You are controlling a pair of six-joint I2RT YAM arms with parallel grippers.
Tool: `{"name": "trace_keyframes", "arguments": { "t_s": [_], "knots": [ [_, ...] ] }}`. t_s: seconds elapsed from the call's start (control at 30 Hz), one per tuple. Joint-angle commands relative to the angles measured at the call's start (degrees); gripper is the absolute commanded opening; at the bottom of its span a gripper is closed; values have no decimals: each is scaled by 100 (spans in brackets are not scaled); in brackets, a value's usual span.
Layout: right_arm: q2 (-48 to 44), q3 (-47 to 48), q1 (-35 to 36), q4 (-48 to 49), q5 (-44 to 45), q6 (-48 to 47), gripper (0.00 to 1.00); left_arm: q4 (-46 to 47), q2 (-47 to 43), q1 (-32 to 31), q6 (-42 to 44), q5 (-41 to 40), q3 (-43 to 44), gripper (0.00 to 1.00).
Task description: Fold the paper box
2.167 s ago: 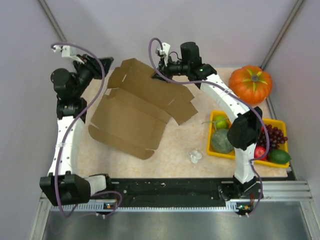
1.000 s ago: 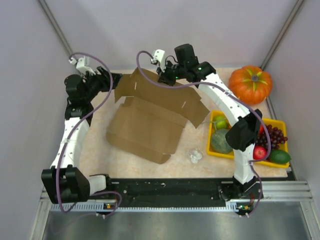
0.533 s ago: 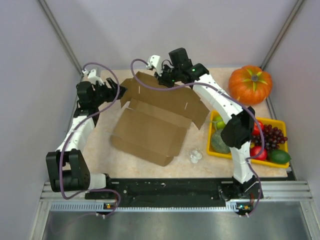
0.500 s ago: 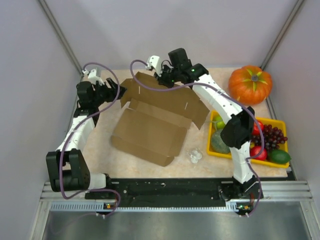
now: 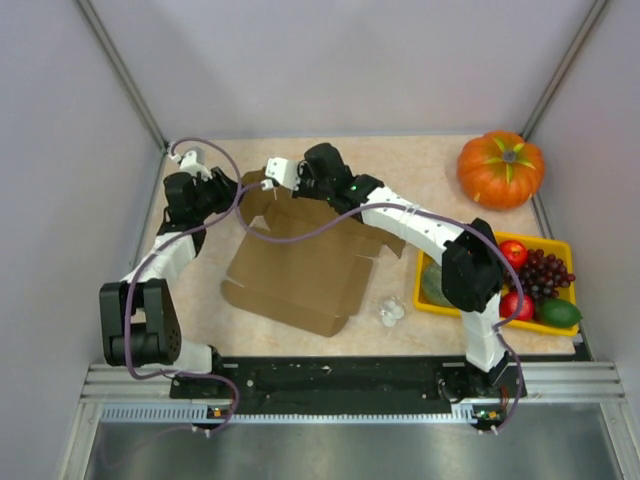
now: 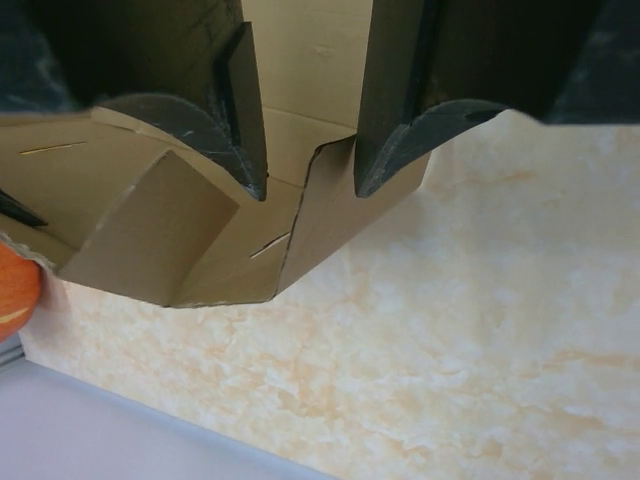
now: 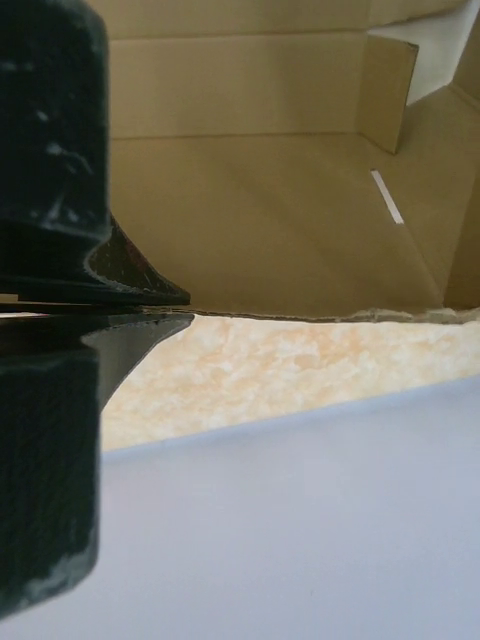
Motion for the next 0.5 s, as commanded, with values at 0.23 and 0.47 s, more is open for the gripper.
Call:
{"name": "trace_keyframes", "arguments": {
  "t_s": [0.23,0.47],
  "knots": [
    [-601,-2780,629,4560,1911,-1873,0,-78,-1534,126,-291,-470,-859,62],
    [-390,-3458,735,6320,2211,-2446,0,657,-2320,188,-370,547,-1238,35]
  ]
}}
